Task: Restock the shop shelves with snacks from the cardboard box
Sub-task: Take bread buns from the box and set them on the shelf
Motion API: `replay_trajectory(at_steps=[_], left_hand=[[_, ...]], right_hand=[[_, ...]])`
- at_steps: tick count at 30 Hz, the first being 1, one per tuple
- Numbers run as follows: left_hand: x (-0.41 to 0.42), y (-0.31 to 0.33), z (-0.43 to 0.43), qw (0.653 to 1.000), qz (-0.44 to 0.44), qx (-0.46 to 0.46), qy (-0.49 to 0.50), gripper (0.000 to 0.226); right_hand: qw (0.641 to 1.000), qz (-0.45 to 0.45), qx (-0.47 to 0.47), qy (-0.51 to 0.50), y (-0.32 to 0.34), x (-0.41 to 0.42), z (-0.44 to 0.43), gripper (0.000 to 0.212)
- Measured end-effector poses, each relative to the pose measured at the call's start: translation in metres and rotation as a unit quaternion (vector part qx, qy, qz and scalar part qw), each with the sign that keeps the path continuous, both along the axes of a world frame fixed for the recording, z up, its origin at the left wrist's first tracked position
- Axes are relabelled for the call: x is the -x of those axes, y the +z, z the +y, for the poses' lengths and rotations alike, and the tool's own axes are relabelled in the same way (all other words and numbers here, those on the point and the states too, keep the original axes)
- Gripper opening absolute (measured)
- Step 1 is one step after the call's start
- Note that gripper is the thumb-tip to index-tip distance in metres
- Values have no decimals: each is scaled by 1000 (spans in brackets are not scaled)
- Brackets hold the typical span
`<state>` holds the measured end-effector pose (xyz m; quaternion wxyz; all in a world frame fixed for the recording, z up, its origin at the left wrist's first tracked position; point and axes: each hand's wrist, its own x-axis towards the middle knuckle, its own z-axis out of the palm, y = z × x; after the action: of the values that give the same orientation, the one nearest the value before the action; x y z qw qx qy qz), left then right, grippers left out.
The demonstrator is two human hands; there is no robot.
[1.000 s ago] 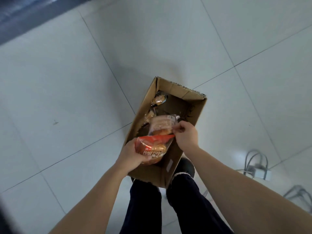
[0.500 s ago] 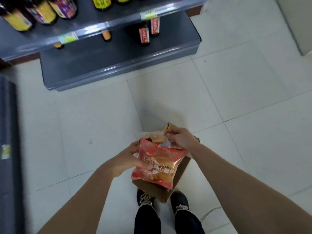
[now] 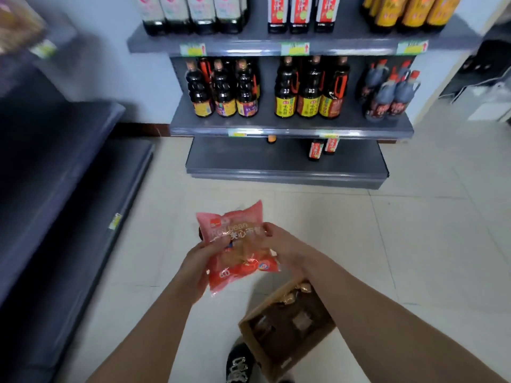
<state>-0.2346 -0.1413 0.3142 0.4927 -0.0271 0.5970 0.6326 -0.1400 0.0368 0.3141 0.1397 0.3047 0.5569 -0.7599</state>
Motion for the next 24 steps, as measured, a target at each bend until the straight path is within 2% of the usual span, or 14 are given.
replay_trajectory(at_steps=[2,5,6,9,10,12,15,20,24], left_hand=[[0,20,-22,999,18,-12,39,66],[2,50,-63,988,44,32,141,72],[3,56,-79,981,53,53,177,67],[-1,80,-128,965,111,104,214,16],[-2,85,-146,958,134,112,225,11],[-2,92,-184,948,155,112,253,22],[-13,110,-244,931,172,107,303,26],[-32,140,-343,880,210,99,414,33],[-53,171,-420,847,228,84,473,66]], right_hand=[[998,23,-25,44,20,14,-19,56],[995,65,-14,74,47,35,-48,57],[995,78,6,67,53,43,-59,61],[993,101,48,26,74,67,-98,60],[993,106,43,23,82,74,-112,55],[993,116,25,27,96,88,-143,55],[990,128,26,54,116,106,-195,63],[984,126,27,119,153,121,-296,33],[980,131,9,151,179,130,-382,53]])
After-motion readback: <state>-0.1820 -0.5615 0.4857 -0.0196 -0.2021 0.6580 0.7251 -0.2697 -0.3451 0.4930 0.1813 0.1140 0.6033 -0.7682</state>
